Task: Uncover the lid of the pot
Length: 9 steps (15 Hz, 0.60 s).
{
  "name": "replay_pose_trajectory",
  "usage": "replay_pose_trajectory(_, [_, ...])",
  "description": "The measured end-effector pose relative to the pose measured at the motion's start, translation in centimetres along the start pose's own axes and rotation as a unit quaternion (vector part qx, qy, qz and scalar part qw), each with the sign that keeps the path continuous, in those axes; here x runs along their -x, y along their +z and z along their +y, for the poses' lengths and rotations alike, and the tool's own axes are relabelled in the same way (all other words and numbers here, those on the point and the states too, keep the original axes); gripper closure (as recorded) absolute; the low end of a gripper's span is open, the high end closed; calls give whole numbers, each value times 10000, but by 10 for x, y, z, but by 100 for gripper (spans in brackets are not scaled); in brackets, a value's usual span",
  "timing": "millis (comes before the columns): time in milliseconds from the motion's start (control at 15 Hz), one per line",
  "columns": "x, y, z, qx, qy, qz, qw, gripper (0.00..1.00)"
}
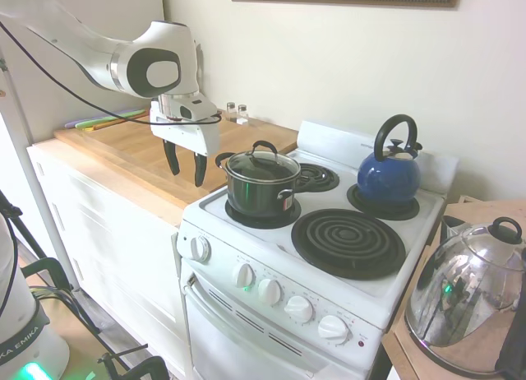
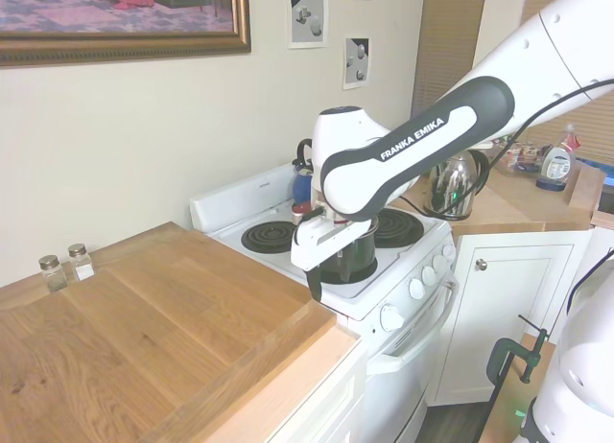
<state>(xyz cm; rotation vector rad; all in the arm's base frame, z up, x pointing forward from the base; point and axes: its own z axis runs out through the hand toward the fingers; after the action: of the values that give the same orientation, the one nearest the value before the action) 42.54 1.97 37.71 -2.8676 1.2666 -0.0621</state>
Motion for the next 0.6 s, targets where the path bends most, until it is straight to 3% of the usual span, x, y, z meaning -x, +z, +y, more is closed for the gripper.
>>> replay_pose_trajectory(333, [10,-12,-11,-204,81,127,9997,0])
replay_pose_trajectory(600, [10,-71,7,-664,519,360,9958,0])
